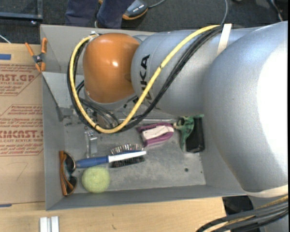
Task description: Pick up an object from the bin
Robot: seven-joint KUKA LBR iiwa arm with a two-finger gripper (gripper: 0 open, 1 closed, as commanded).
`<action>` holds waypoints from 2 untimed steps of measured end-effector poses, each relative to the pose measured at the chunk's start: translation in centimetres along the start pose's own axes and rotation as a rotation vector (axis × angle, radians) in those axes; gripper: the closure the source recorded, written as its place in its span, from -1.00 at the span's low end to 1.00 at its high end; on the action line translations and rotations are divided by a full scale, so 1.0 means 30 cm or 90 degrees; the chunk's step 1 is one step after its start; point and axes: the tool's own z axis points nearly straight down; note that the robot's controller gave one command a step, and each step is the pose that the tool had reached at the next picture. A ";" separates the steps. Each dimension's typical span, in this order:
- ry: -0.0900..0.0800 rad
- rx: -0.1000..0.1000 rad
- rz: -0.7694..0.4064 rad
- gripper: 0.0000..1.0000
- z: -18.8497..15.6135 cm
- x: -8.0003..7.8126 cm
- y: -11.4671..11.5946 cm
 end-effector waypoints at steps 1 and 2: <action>0.000 -0.001 0.131 -1.00 0.015 0.013 -0.008; -0.005 0.000 0.151 -1.00 -0.213 0.016 -0.127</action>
Offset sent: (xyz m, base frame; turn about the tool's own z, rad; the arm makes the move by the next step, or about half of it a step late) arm 0.0026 -0.0382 0.0597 0.2364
